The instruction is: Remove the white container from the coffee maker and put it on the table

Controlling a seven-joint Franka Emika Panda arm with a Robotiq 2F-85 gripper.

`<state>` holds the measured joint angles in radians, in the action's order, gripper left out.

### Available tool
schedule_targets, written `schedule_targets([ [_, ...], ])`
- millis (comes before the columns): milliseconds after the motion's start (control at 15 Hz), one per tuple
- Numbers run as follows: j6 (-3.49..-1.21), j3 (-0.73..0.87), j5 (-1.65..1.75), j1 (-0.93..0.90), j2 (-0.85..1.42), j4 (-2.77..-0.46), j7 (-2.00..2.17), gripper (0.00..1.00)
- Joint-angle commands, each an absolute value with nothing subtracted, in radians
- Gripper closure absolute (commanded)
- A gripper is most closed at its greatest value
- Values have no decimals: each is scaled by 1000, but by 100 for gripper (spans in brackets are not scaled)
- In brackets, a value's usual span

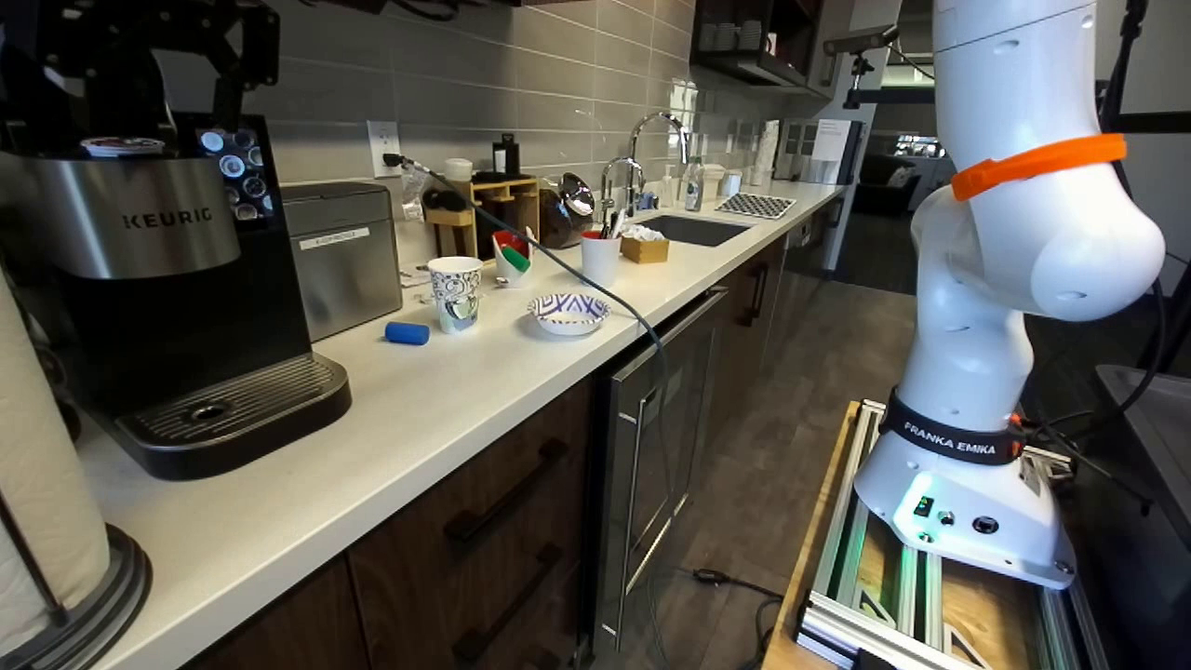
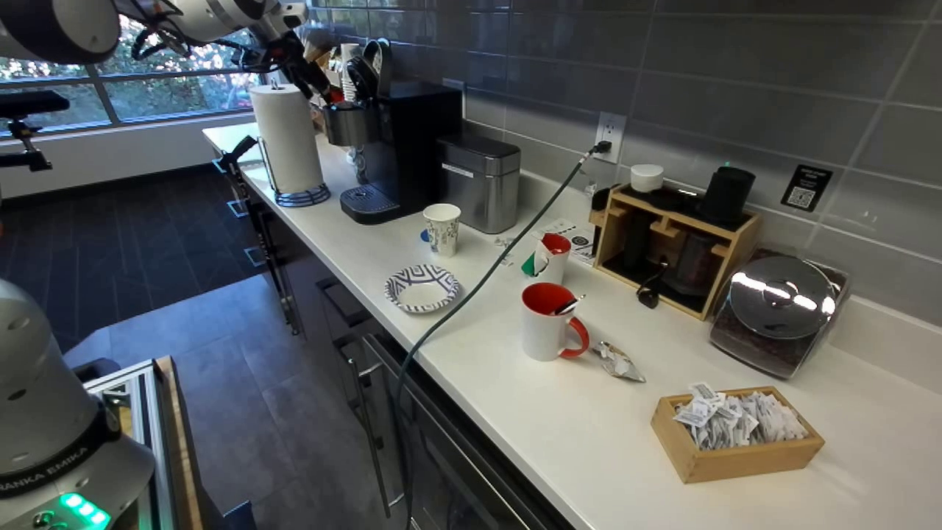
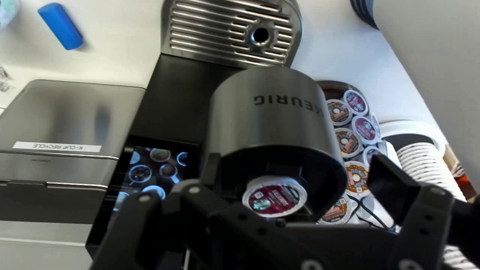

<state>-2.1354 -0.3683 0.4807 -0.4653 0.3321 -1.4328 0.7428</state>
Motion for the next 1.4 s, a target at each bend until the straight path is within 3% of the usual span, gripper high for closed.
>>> schedule_targets([
  [0, -2046, -307, 430, -543, 417, -1256, 723, 0],
  [67, -2108, -340, 459, -499, 367, -1354, 739, 0],
  [1200, -2148, -270, 643, -563, 475, -1266, 978, 0],
  [1333, -2146, -270, 641, -564, 483, -1259, 986, 5],
])
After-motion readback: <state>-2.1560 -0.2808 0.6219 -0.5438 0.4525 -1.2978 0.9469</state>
